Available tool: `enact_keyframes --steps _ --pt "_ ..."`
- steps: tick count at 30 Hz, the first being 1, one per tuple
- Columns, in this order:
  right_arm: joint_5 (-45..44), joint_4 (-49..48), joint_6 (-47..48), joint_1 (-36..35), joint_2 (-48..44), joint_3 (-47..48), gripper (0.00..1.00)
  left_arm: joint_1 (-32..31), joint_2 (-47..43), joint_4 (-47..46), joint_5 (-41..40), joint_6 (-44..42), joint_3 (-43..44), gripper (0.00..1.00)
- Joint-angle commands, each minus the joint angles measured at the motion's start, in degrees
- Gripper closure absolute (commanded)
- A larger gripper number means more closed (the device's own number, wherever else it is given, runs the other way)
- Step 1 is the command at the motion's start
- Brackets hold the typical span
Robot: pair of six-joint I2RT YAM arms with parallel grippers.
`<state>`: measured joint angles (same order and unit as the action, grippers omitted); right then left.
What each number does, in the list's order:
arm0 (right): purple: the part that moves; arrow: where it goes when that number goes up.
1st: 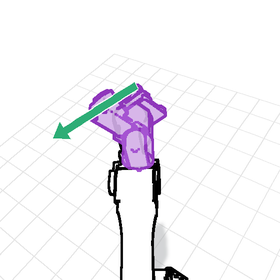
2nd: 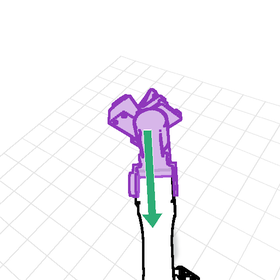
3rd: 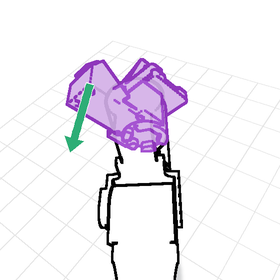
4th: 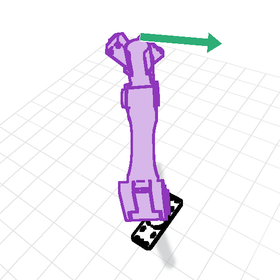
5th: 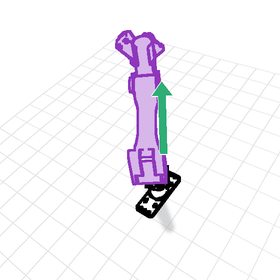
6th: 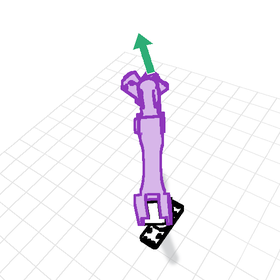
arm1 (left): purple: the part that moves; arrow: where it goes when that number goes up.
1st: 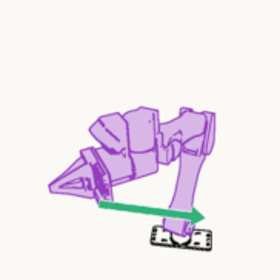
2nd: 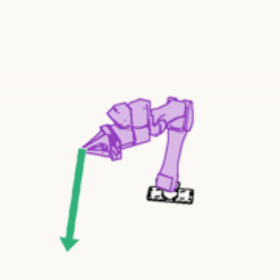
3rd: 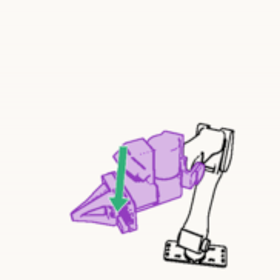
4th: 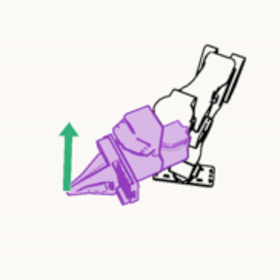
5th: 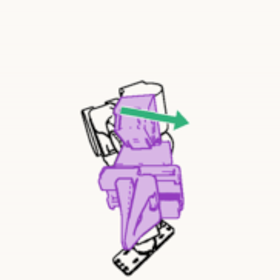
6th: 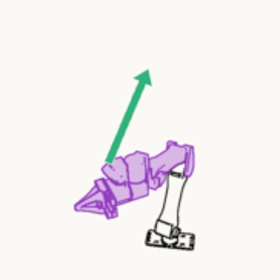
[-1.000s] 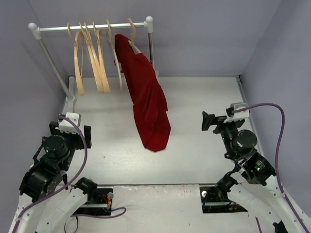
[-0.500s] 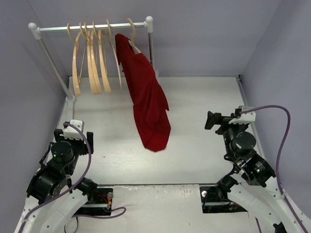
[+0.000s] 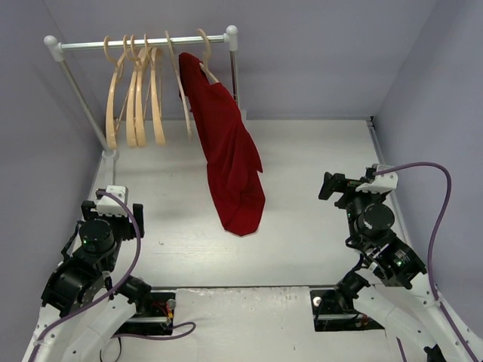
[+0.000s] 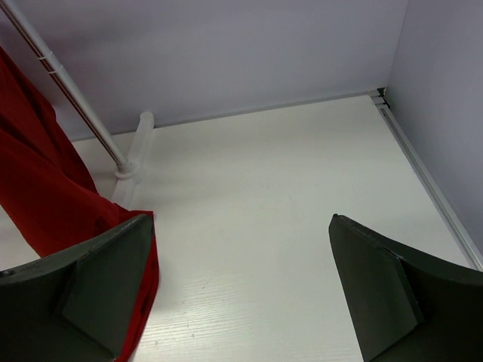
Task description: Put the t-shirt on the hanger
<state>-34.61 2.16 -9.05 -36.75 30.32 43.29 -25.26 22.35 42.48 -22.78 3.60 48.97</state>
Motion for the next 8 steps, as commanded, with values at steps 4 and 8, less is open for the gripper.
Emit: enact_keyframes --steps 4,8 --pt "-1.60 -2.86 -0.96 -0.07 -0.79 2.68 0.00 0.29 0.77 -3.89 -2.81 1.49 0.86 0.26" --pt "-1.60 -2.86 -0.79 -0.07 -0.79 2.85 0.00 0.29 1.03 -3.81 -3.15 1.67 0.87 0.26"
